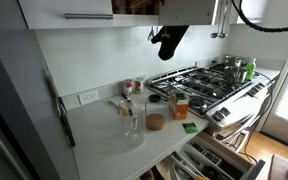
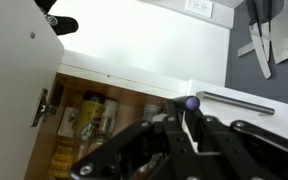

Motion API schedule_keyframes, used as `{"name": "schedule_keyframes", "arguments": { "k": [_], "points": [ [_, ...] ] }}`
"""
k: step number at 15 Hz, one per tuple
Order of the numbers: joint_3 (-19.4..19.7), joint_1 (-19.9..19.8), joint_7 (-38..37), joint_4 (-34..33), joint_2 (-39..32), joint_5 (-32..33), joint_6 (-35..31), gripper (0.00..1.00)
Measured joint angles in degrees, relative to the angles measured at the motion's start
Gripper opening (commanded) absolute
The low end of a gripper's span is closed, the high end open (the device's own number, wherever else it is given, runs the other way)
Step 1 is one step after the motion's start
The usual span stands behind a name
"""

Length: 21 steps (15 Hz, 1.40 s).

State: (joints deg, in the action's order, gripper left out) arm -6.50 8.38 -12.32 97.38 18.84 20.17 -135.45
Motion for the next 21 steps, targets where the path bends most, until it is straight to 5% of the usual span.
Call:
{"name": "schedule_keyframes", "arguments": {
  "k": [4,5,9,15,21],
  "points": [
    [-1.25,-1.50,0.00,0.54,0.64,-0.10,-0.42,0.15],
    [-1.39,-1.60,0.00,0.34,0.24,-0.10,-0.42,0.04],
    [-1.72,-1.47,4.83,-0.50,-0.12,-2.84,0.84,0.04],
    [-1.72,2.28,22.37,-5.95,-0.23,-14.14,17.24,0.04],
    [-2.40,3.70,33.43,-12.53,-4.64,-15.89,34.95,0.04]
  ]
}}
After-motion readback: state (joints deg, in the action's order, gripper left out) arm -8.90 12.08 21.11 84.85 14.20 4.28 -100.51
